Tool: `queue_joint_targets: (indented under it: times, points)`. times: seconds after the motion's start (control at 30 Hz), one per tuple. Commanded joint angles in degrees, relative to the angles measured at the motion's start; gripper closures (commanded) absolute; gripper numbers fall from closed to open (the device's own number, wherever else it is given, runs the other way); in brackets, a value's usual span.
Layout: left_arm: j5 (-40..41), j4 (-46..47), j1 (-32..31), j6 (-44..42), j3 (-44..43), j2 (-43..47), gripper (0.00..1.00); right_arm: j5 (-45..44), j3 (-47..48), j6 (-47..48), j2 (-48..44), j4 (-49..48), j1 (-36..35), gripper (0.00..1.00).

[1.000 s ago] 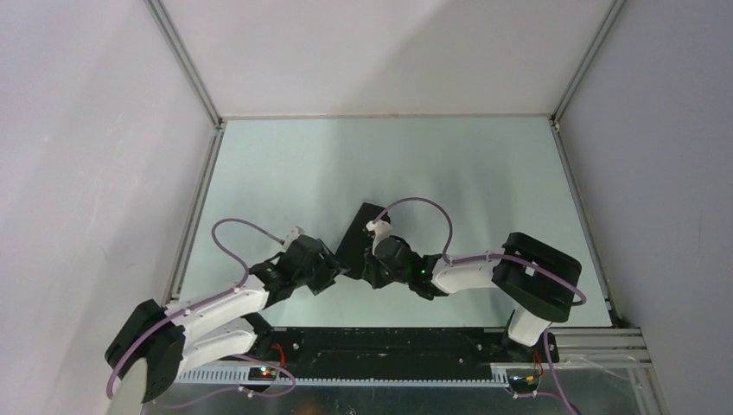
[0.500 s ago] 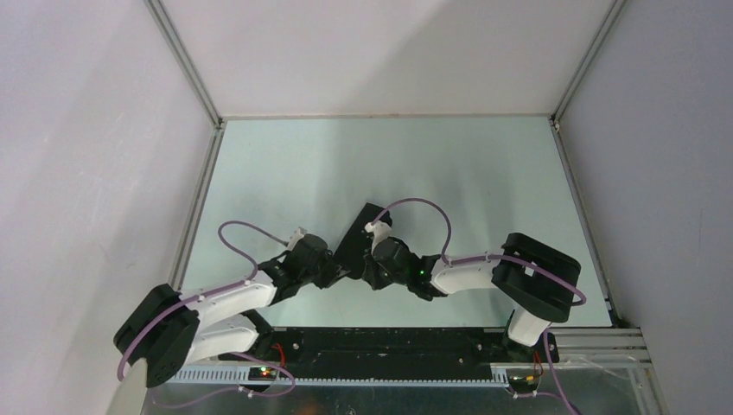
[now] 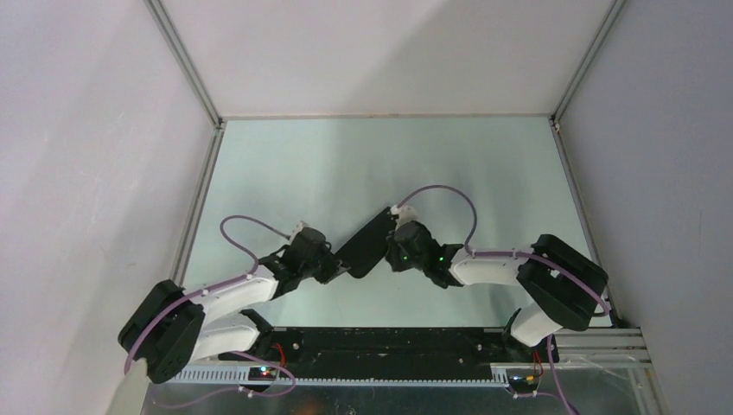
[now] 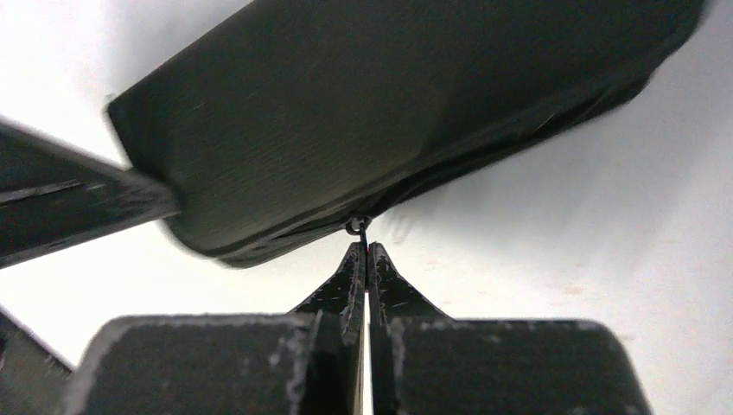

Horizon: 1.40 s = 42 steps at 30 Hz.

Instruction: Sort the hair-cutting tools

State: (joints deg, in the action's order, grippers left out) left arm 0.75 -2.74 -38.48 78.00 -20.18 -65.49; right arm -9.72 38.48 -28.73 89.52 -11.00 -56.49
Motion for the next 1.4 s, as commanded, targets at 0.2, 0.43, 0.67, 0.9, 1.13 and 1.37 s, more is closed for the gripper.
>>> queue_joint_targets:
  times: [0.2, 0.43, 0.67, 0.9, 1.13, 1.37]
  points:
    - [4.6, -13.3, 9.1, -20.4, -8.0, -6.2, 1.00, -3.7, -3.8, 4.7, -5.7, 5.6, 13.5, 1.00]
    - [3.0, -18.3, 19.4, -32.3, -23.2, -18.3, 1.00, -2.9, -4.9, 2.8, -6.9, 6.7, 12.4, 1.00]
    - [0.0, -19.2, 22.1, -35.6, -31.8, -22.5, 0.67, -1.9, -4.9, -1.9, -6.1, 3.9, 5.6, 1.00]
    - [-6.1, -16.6, 20.8, -29.1, -21.8, -11.4, 0.51, -0.9, -2.8, -6.2, -3.5, -0.6, 0.7, 1.00]
    - [-8.3, -10.0, 9.6, -20.2, -15.1, -5.7, 0.49, 3.1, 0.3, -6.7, 0.3, -4.3, -1.8, 1.00]
    - [-8.0, -5.5, 3.6, -16.0, -15.6, -9.7, 0.49, 4.4, 3.2, -6.3, 3.5, -5.1, -3.6, 1.00]
